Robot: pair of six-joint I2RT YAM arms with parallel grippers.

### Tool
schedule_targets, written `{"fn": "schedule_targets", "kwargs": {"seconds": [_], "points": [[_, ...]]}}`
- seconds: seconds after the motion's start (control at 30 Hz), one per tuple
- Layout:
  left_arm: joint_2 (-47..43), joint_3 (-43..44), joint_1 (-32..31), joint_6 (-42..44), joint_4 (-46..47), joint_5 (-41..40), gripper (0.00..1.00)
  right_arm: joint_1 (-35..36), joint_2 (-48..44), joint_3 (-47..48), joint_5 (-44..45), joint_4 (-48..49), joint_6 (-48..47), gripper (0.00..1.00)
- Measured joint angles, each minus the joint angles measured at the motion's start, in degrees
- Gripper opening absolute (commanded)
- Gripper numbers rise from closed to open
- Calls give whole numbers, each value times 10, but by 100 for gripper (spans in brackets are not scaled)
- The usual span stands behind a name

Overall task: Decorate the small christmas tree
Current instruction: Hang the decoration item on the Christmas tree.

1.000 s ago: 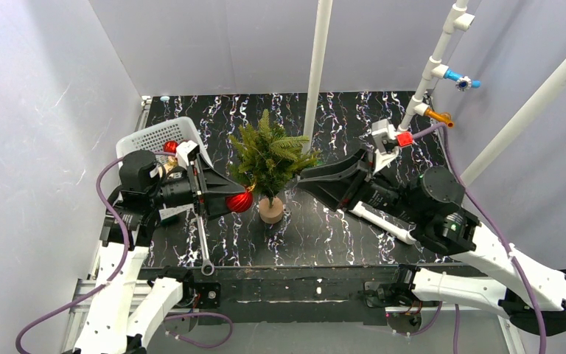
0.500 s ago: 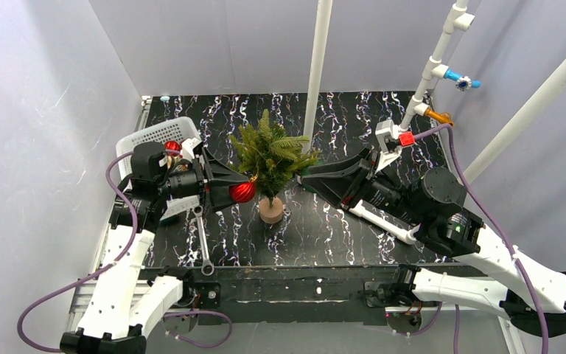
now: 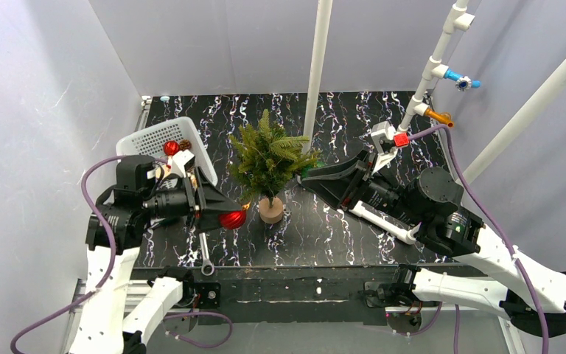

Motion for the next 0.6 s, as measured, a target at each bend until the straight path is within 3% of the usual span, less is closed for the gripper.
{"fn": "schedule_targets", "kwargs": {"seconds": [0.23,0.6], "points": [[-12,1,0,62,-100,-26,0,0,0,0,-2,0,1,43],[0,-2,0,89,-117,-51,0,0,0,0,-2,0,3,43]]}}
